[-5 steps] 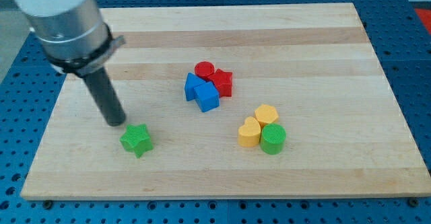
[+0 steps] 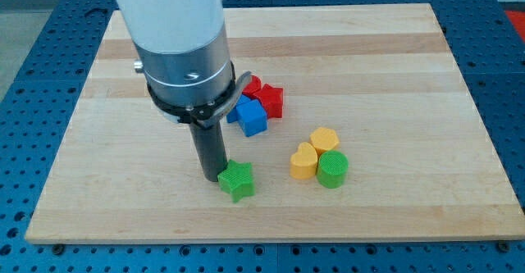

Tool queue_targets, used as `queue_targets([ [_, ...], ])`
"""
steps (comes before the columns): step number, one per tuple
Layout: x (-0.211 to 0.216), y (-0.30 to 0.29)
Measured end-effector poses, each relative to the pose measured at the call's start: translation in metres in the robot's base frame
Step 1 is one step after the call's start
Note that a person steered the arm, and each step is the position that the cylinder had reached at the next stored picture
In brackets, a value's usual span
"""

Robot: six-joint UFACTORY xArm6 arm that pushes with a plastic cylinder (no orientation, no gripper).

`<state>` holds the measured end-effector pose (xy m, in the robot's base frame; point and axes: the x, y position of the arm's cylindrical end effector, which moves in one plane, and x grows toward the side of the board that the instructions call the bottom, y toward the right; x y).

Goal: Push green star closer to green circle

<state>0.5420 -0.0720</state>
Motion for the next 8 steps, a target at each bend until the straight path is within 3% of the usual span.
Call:
queue_targets([
  [1,0.006,0.026],
  [3,0.009,0.008],
  [6,0.031,0.07],
  [8,0.038,0.024],
])
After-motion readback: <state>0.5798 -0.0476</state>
